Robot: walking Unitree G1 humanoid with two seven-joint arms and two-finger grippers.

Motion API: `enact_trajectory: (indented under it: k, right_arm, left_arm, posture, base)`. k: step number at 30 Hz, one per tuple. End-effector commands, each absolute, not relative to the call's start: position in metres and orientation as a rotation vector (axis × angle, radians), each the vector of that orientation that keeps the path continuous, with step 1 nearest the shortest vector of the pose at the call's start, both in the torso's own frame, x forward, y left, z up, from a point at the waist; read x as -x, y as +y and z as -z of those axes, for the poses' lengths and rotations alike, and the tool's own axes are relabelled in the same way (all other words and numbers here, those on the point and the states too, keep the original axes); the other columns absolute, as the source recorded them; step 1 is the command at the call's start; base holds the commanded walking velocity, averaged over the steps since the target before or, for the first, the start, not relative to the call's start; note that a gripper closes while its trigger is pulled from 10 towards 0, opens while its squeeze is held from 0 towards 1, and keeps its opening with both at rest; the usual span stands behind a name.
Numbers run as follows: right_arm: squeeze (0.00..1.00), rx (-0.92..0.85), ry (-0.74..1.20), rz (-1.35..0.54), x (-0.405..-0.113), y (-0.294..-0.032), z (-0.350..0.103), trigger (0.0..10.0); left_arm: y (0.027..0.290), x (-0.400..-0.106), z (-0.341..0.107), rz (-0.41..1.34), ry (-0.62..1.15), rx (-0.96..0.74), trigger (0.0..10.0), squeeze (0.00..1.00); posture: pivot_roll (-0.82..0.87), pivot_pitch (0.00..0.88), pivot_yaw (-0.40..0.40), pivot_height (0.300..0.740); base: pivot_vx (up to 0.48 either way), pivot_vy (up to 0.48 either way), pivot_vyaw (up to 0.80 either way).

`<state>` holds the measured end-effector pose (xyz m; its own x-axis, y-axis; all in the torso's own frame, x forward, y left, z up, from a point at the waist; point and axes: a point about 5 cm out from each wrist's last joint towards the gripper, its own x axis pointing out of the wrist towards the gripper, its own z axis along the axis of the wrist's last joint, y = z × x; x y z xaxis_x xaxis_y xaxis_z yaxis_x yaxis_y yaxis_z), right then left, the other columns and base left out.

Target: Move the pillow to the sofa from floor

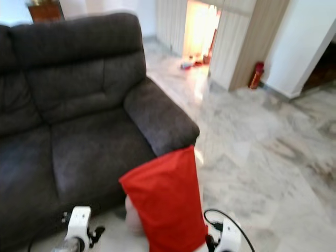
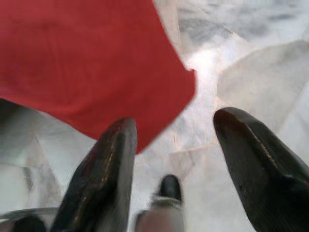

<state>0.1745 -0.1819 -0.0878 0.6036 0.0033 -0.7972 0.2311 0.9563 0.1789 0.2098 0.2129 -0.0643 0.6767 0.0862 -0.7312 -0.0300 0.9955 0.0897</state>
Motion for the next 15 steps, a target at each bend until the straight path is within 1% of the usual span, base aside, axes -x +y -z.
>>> enact_trajectory:
  k: [1, 11, 15]
  right_arm:
    - [0.00, -0.281, 0.900, 0.131, -0.1804, -0.1799, 0.0852, 10.0]
    - [0.00, -0.274, 0.905, 0.129, -0.1795, -0.1803, 0.0857, 10.0]
    - [0.00, -0.274, 0.906, 0.129, -0.1795, -0.1798, 0.0857, 10.0]
  left_arm:
    - [0.2119, -0.2066, 0.0665, -0.065, 0.839, -0.071, 10.0, 0.00]
    - [0.2126, -0.2063, 0.0666, -0.066, 0.840, -0.070, 10.0, 0.00]
    - [0.2114, -0.2068, 0.0665, -0.058, 0.839, -0.063, 10.0, 0.00]
  posture:
    - [-0.01, 0.000, -0.083, 0.740]
    - [-0.01, 0.000, -0.084, 0.740]
    - [-0.01, 0.000, -0.084, 0.740]
  base:
    - [0.281, 0.000, 0.00]
    - [0.278, 0.000, 0.00]
    - [0.000, 0.000, 0.00]
